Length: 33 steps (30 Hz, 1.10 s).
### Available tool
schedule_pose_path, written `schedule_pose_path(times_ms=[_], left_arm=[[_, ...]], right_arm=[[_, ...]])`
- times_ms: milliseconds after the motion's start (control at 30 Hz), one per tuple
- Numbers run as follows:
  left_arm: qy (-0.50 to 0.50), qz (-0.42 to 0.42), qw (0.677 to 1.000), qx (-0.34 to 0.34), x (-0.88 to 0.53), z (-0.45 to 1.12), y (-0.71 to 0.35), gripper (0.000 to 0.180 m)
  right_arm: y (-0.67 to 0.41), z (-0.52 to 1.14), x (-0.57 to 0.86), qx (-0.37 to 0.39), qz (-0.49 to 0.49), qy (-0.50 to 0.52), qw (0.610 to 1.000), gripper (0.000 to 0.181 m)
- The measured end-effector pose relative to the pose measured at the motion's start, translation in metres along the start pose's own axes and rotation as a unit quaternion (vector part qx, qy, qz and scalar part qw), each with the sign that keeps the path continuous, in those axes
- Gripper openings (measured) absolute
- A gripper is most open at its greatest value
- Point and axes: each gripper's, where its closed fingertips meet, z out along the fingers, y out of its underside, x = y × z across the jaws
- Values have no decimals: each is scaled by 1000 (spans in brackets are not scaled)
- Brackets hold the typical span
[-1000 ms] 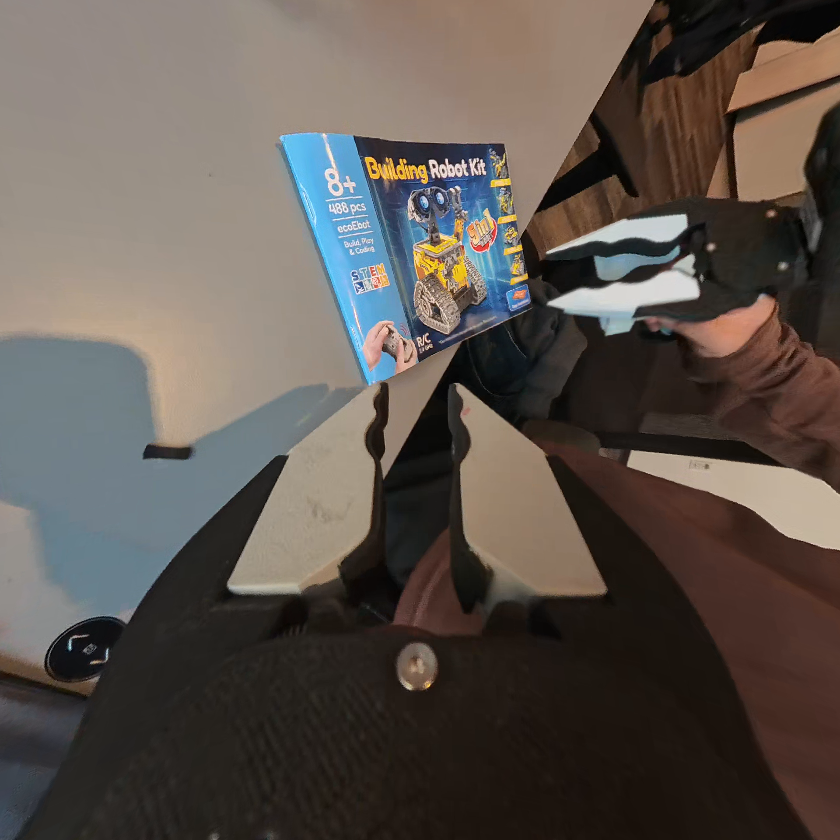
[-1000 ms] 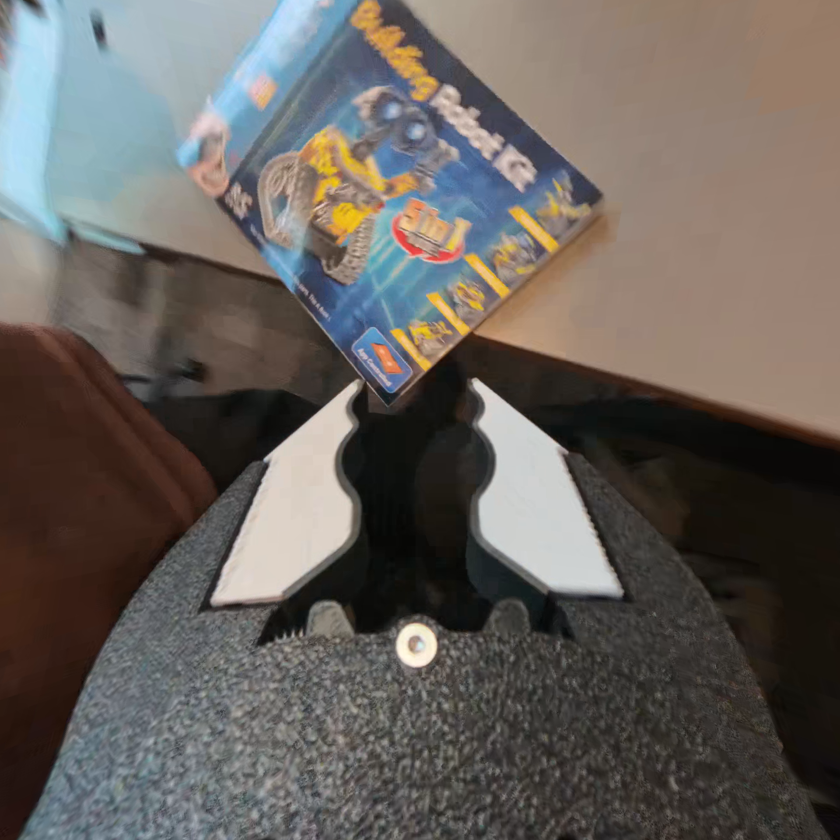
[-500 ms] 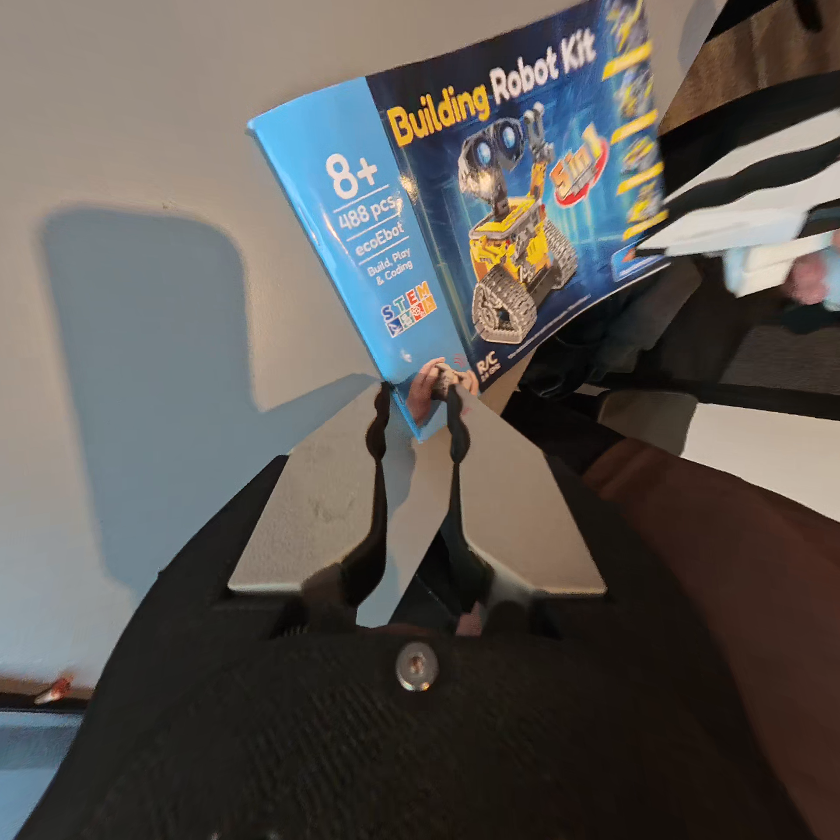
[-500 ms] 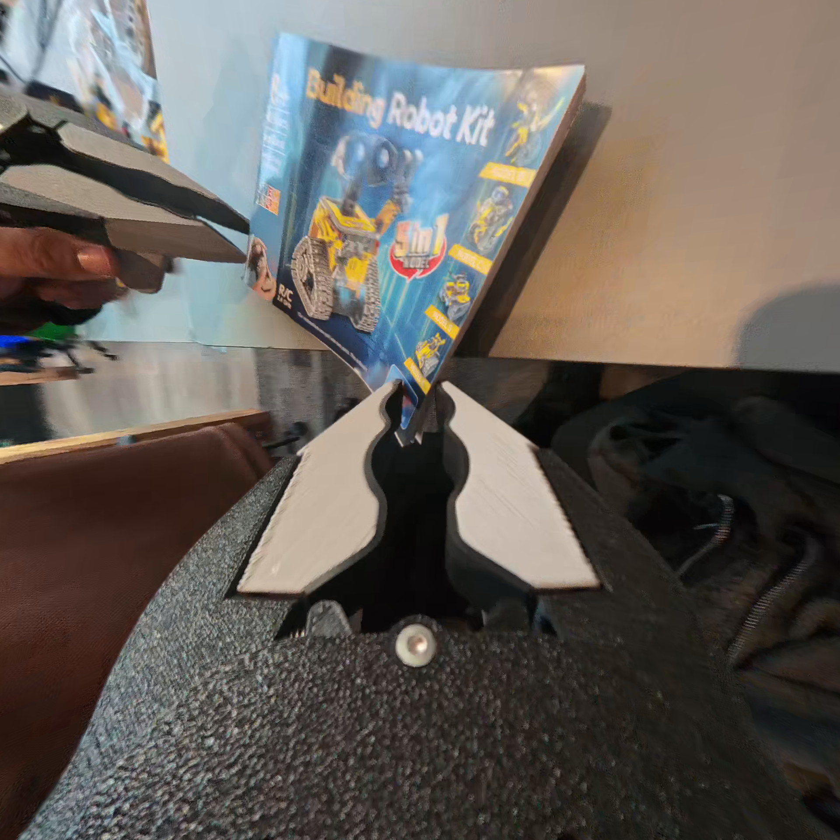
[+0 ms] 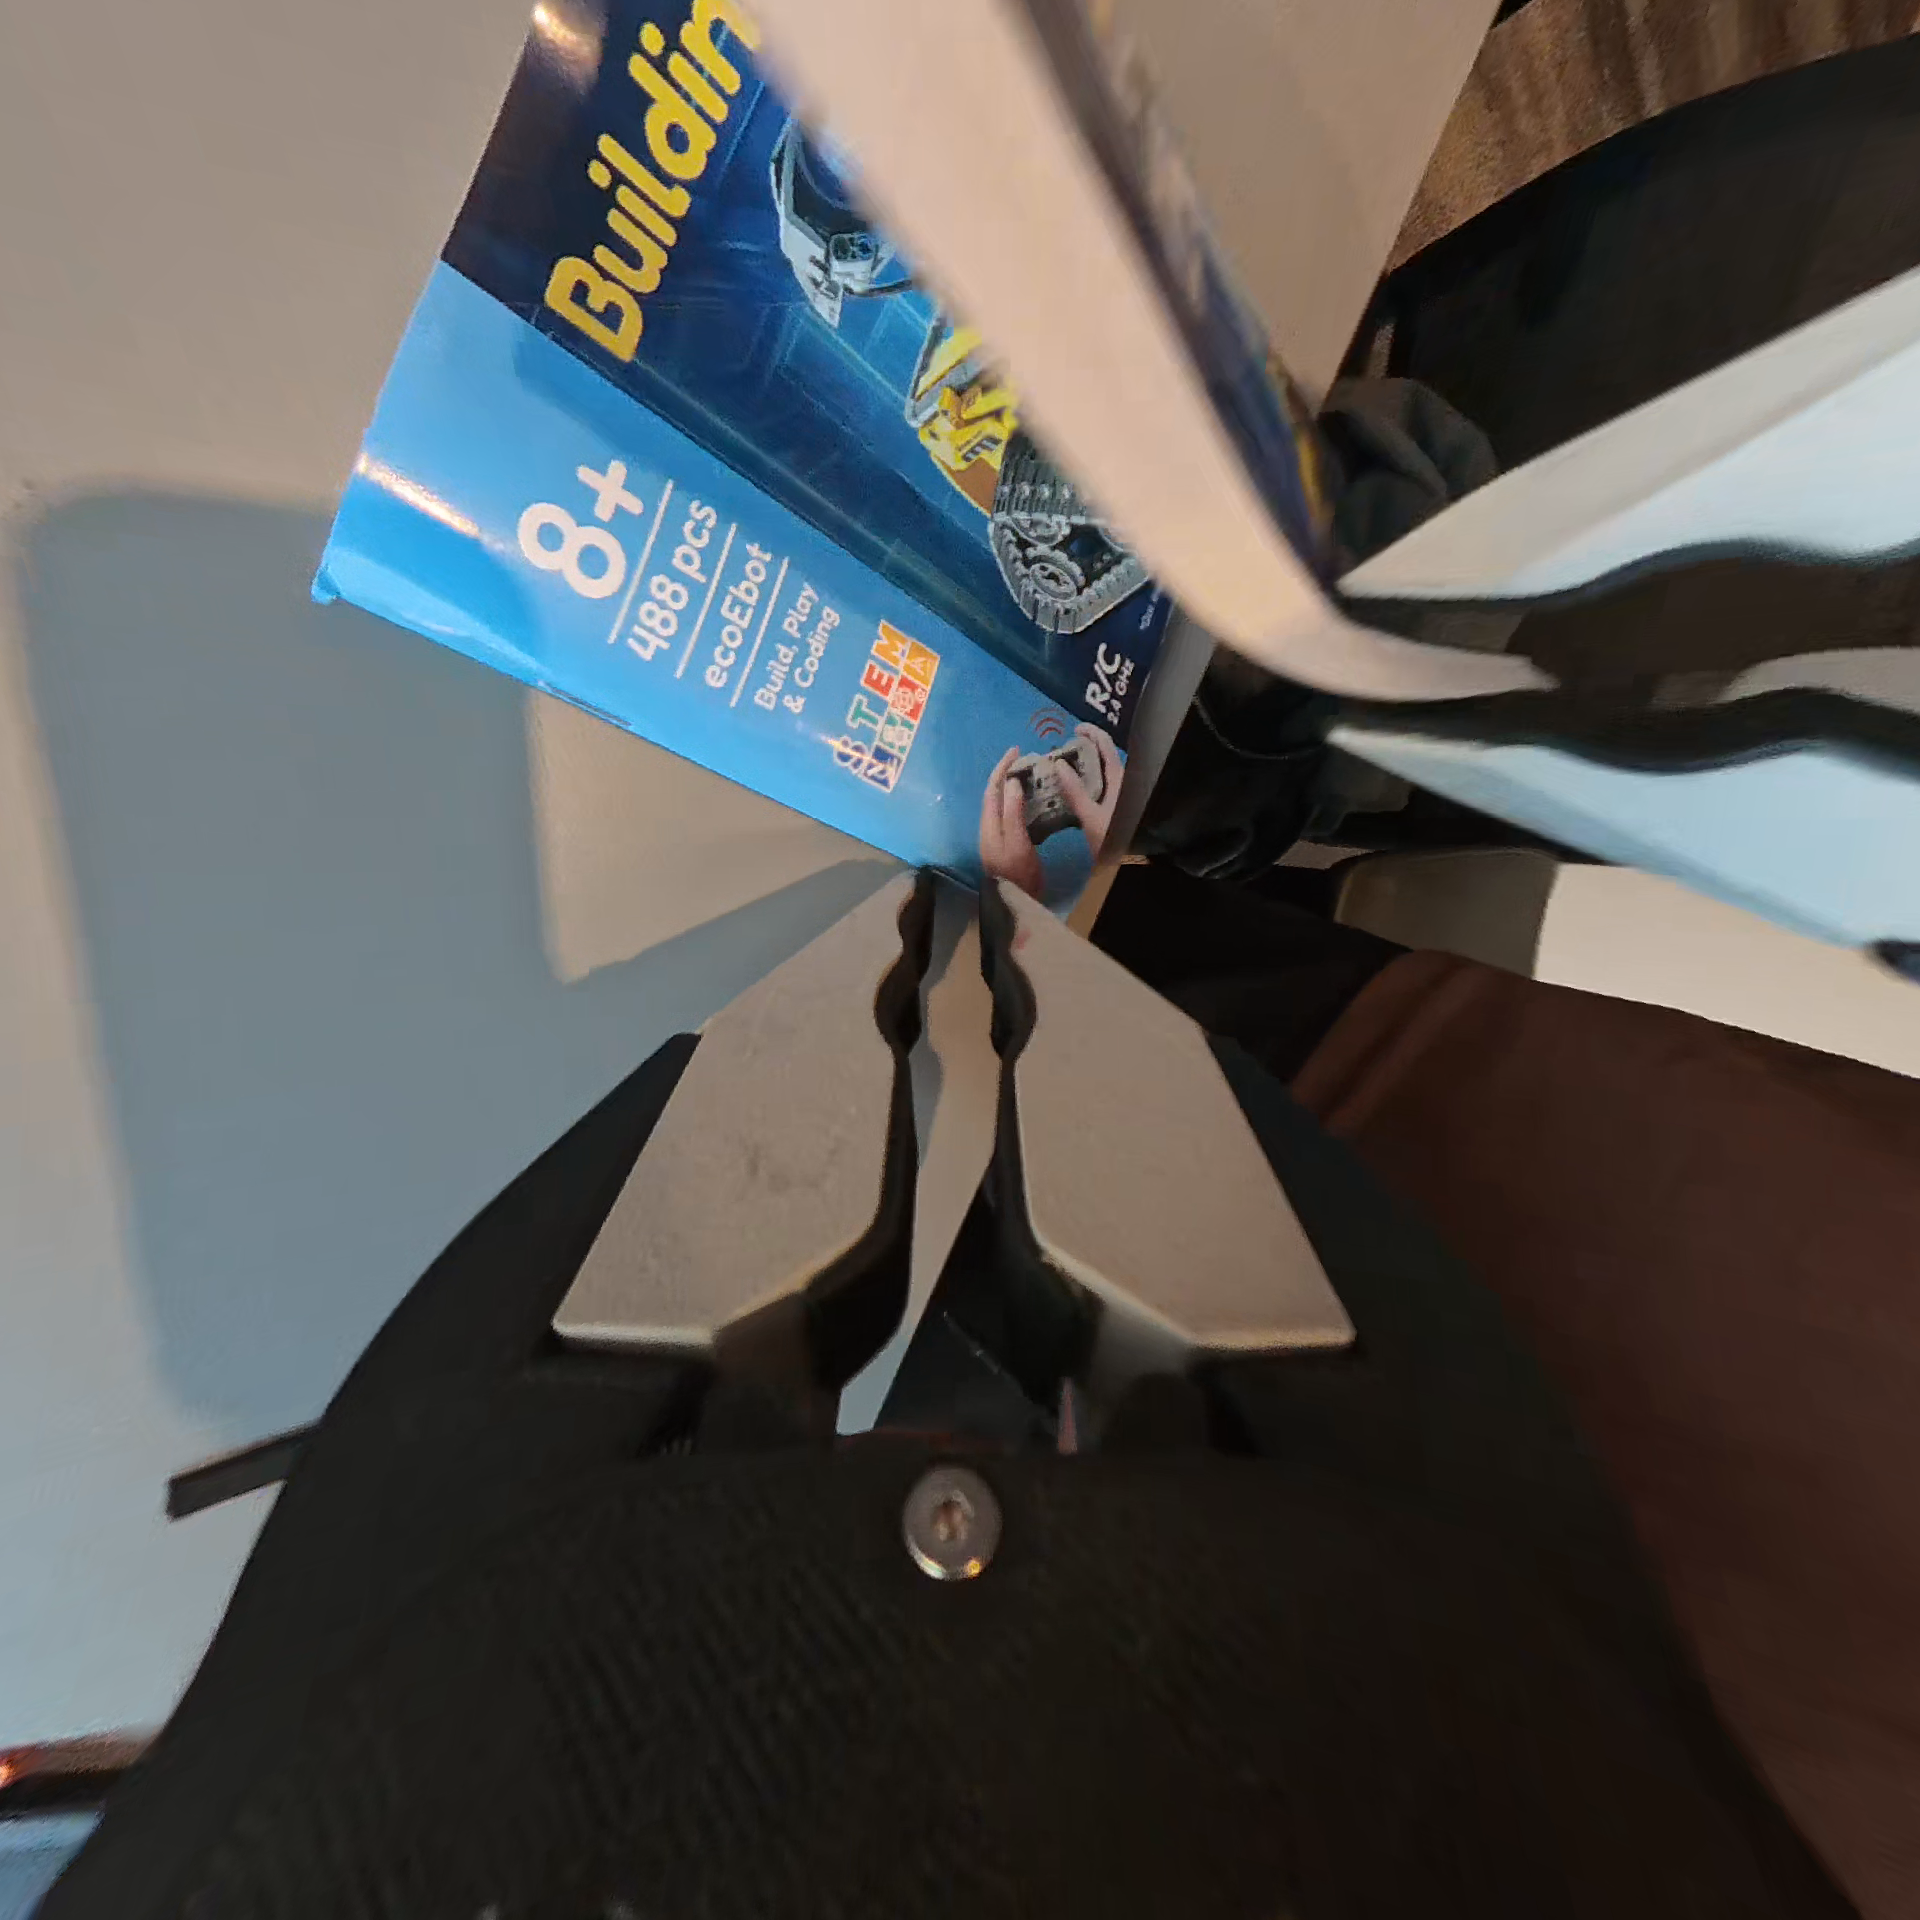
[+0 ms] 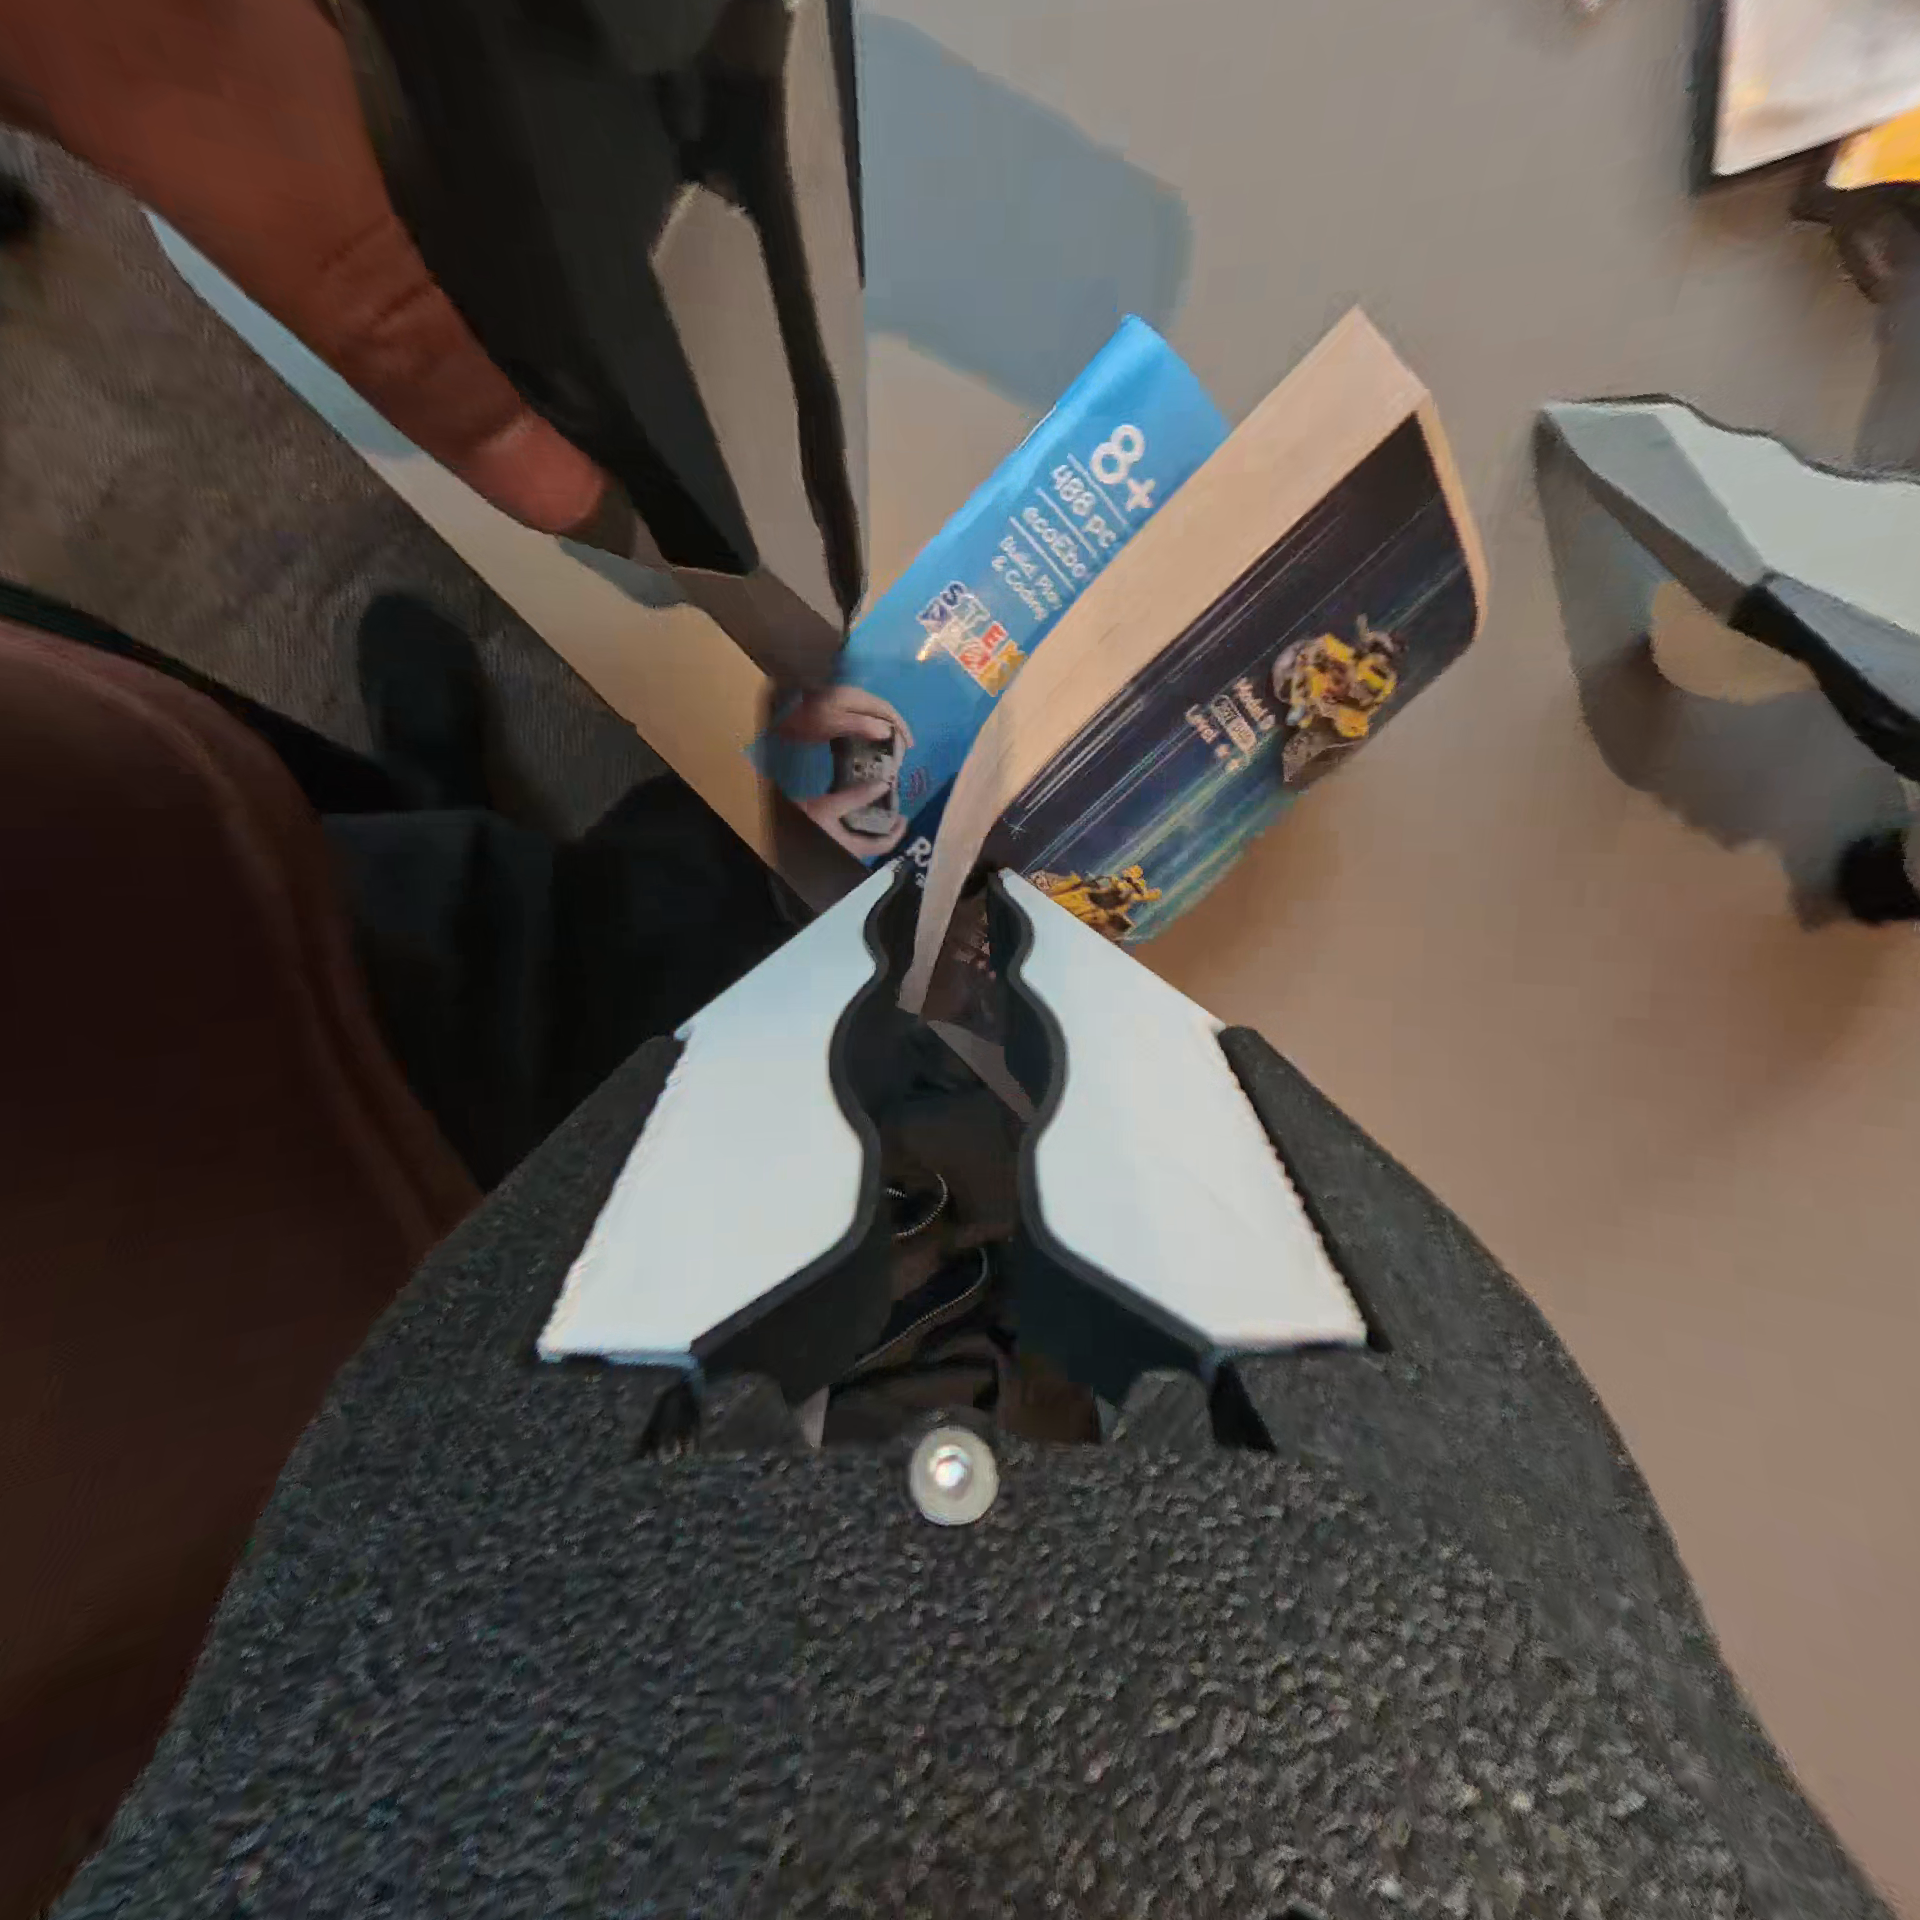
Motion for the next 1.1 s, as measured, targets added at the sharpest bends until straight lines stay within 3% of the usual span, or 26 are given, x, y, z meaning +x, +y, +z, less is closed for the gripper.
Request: schedule_pose_path(times_ms=[133,300,400,600,667,733,933,1100], left_arm=[[40,-47,998,30,2,-3,3,12],[86,-105,987,90,4,-25,-8,37],[119,-143,974,132,4,-40,-28,40],[135,-184,967,109,1,-24,-44,48],[162,-205,957,122,7,-23,-52,38],[149,-210,957,133,1,-20,-54,14],[152,-176,963,139,0,-28,-57,9],[140,-153,970,130,-5,-33,-53,9]], right_arm=[[1,17,-9,3,-21,-17,1000,15],[-2,24,-13,7,-17,-26,999,18],[-3,24,-13,12,-17,-25,999,18],[-3,25,-14,20,-10,-26,999,20],[-3,25,-14,22,-8,-24,999,22],[-3,25,-14,26,-3,-23,999,25],[-6,2,-8,90,104,-84,987,37],[7,-16,31,154,273,-130,941,47]])
